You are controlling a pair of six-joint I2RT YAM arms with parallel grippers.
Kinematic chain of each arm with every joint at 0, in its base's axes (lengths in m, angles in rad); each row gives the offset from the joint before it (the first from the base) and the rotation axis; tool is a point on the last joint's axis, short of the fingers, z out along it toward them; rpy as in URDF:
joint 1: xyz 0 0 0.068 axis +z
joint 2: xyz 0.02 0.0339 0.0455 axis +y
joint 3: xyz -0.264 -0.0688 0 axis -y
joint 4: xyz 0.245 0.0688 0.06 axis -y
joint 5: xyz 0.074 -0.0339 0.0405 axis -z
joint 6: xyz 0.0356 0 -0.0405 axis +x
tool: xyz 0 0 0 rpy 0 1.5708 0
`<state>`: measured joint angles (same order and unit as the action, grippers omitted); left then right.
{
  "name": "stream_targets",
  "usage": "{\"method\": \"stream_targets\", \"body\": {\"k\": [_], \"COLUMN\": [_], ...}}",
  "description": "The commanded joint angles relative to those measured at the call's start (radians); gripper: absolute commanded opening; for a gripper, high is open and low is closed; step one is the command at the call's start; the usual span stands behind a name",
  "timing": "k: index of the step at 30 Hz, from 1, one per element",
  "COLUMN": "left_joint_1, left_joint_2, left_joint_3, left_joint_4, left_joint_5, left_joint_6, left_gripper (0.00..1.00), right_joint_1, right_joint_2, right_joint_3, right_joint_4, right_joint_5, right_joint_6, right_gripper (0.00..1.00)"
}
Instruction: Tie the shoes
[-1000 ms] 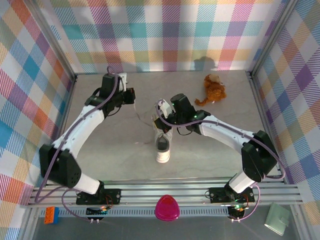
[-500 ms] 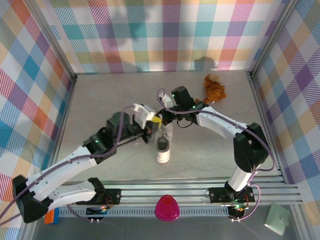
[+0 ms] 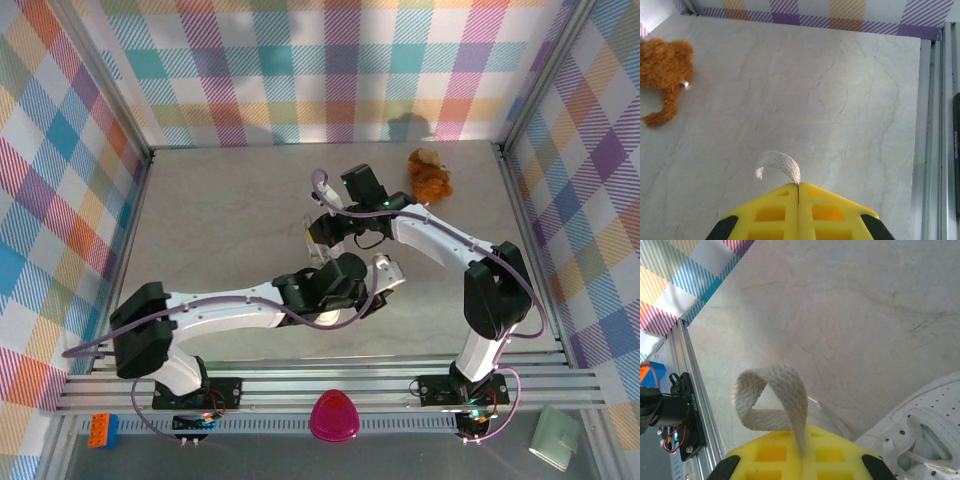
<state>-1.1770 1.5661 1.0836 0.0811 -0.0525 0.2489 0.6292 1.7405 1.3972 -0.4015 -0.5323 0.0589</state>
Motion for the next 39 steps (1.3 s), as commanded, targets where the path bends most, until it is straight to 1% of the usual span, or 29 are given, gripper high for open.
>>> {"method": "stream_targets", "body": {"k": [1, 7, 12, 13, 14, 15, 18, 19, 22, 25, 27, 30, 34, 37, 39], "left_joint_1": [-0.009, -0.042, -0.043, -0.044, -0.044, -0.044, -0.044, -0.044, -0.038, -0.007, 0.040, 0.154, 0.375, 0.528, 0.619], "left_joint_2": [0.046, 0.095, 0.128, 0.132, 0.130, 0.125, 0.078, 0.049, -0.064, -0.218, -0.323, -0.473, -0.590, -0.596, -0.581], "left_joint_3": [0.070, 0.105, 0.104, 0.107, 0.105, 0.101, 0.084, 0.071, 0.015, -0.062, -0.111, -0.169, -0.199, -0.193, -0.195], "left_joint_4": [0.043, 0.020, 0.014, 0.003, 0.004, 0.006, -0.005, -0.007, -0.015, -0.026, -0.041, -0.078, -0.143, -0.181, -0.173], "left_joint_5": [0.054, 0.071, 0.074, 0.059, 0.038, 0.016, -0.054, -0.081, -0.153, -0.200, -0.204, -0.185, -0.036, 0.124, 0.245], "left_joint_6": [0.052, 0.072, 0.068, 0.069, 0.066, 0.064, 0.059, 0.058, 0.039, -0.008, -0.056, -0.158, -0.313, -0.405, -0.470], "left_gripper": [0.00, 0.00, 0.00, 0.08, 0.21, 0.30, 0.45, 0.48, 0.49, 0.49, 0.50, 0.53, 0.54, 0.53, 0.52], "right_joint_1": [-0.003, -0.003, -0.004, -0.004, -0.003, -0.004, -0.002, -0.002, 0.000, 0.005, 0.012, 0.024, 0.049, 0.065, 0.071], "right_joint_2": [0.007, 0.000, -0.017, -0.022, -0.030, -0.034, -0.058, -0.064, -0.083, -0.096, -0.103, -0.117, -0.134, -0.135, -0.133], "right_joint_3": [0.039, 0.030, 0.003, -0.004, -0.012, -0.021, -0.049, -0.061, -0.091, -0.112, -0.120, -0.134, -0.148, -0.148, -0.147], "right_joint_4": [-0.014, -0.013, 0.022, 0.031, 0.040, 0.045, 0.066, 0.076, 0.095, 0.104, 0.107, 0.124, 0.154, 0.163, 0.168], "right_joint_5": [-0.044, -0.035, -0.031, -0.027, -0.023, -0.020, -0.007, -0.003, 0.003, 0.015, 0.024, 0.033, 0.045, 0.048, 0.051], "right_joint_6": [-0.036, -0.047, -0.043, -0.041, -0.039, -0.039, -0.041, -0.042, -0.043, -0.052, -0.062, -0.076, -0.104, -0.125, -0.135], "right_gripper": [0.00, 0.00, 0.00, 0.00, 0.00, 0.00, 0.00, 0.00, 0.00, 0.00, 0.00, 0.00, 0.00, 0.00, 0.00]}}
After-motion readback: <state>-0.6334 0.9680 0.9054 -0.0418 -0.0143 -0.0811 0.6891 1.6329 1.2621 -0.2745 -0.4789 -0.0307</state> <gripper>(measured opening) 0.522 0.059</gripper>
